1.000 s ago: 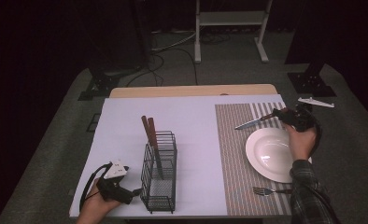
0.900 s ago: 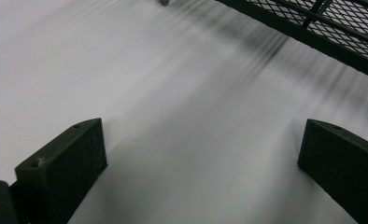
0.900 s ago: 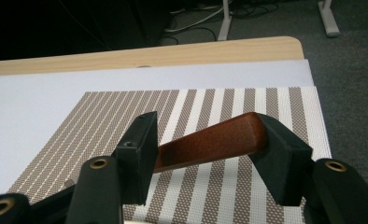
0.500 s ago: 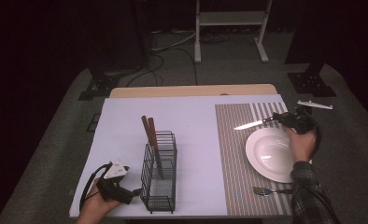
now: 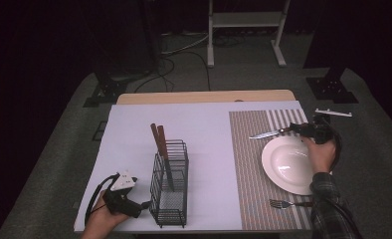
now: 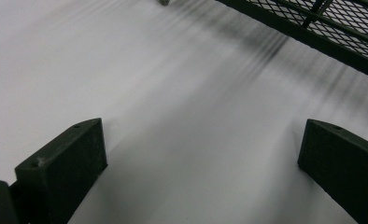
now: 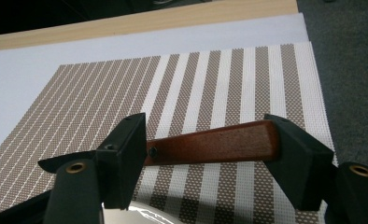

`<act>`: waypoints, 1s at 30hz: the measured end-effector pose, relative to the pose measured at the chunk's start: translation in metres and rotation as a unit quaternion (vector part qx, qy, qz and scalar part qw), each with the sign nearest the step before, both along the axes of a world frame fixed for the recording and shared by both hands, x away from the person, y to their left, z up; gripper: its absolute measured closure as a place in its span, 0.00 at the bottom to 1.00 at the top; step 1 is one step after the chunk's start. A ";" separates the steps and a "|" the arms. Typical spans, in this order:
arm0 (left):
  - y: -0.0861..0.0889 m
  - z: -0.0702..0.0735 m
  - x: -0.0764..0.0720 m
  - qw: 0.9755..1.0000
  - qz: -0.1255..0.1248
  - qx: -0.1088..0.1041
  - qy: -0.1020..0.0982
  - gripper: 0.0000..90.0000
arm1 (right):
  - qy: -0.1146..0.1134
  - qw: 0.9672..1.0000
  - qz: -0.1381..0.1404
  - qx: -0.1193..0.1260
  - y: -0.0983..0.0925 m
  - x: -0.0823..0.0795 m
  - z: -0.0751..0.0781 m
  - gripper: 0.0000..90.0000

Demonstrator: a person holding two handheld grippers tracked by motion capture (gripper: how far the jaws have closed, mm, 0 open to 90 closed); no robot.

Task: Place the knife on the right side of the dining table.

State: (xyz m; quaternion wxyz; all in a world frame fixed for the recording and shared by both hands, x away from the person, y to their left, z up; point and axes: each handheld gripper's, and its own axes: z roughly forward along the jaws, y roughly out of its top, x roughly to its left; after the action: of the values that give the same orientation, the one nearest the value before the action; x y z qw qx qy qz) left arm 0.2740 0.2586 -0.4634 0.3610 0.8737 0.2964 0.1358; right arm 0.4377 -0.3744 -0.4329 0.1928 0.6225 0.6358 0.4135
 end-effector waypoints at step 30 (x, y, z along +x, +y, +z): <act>0.000 0.000 0.000 1.000 0.000 0.000 0.000 0.00 | 0.071 0.997 -0.019 -0.023 0.004 0.009 -0.006 0.29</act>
State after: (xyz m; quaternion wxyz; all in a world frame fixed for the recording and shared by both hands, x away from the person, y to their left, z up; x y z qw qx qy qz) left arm 0.2740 0.2585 -0.4634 0.3611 0.8737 0.2963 0.1359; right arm 0.4468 -0.3700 -0.4389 0.1691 0.6578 0.6452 0.3498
